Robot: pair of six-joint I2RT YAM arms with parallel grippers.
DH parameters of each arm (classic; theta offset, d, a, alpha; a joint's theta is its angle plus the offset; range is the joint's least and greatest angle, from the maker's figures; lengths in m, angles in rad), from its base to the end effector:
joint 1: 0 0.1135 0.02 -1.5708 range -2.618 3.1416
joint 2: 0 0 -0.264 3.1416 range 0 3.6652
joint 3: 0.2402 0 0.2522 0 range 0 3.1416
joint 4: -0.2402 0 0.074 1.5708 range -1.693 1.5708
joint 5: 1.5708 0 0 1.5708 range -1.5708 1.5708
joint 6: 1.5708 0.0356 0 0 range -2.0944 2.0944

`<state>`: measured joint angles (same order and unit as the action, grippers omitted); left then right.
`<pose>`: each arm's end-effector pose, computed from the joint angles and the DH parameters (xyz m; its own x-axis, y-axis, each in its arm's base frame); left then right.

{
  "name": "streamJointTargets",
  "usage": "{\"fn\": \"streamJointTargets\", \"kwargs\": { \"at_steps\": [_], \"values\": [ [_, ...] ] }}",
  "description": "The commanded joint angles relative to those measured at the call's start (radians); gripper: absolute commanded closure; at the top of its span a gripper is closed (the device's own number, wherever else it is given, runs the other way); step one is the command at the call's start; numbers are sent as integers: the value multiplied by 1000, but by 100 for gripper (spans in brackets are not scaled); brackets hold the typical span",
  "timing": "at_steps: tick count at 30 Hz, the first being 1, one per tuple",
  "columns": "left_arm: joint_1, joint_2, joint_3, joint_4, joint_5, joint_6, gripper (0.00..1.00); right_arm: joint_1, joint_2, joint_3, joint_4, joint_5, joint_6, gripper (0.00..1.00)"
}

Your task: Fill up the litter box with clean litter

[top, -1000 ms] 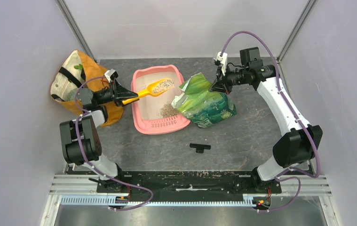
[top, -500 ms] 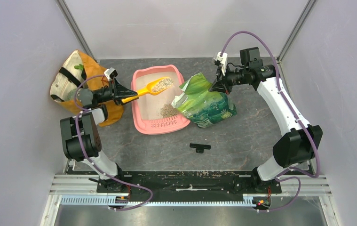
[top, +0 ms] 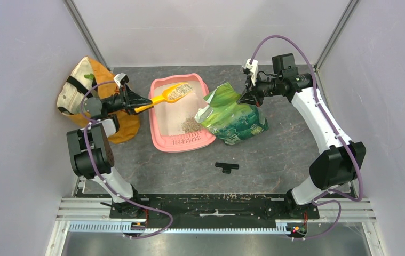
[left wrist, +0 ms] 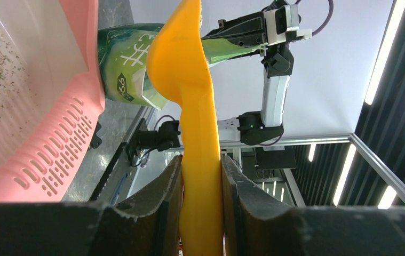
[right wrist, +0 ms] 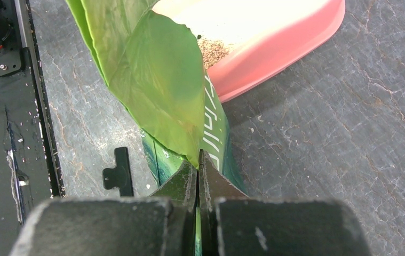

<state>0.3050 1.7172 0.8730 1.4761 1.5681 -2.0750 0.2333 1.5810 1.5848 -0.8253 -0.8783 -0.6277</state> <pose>0.3215 0.0639 0.2752 -0.9454 -0.3001 -0.1274 0.1219 0.0370 -0.9919 0.3179 0.1037 0.3676 -0.1903 -0.4306 -0.8822 -0.9506 0.3053 0.0561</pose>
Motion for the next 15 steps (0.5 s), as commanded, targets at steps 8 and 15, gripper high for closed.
{"fn": "streamJointTargets", "kwargs": {
  "at_steps": [8, 15],
  "values": [
    [11, -18, 80, 79, -17, -298, 98, 18, -25, 64, 12, 6, 3, 100],
    [33, -39, 86, 78, -73, -340, 98, 30, -11, 94, -10, 19, -1, 100]
  ]
}}
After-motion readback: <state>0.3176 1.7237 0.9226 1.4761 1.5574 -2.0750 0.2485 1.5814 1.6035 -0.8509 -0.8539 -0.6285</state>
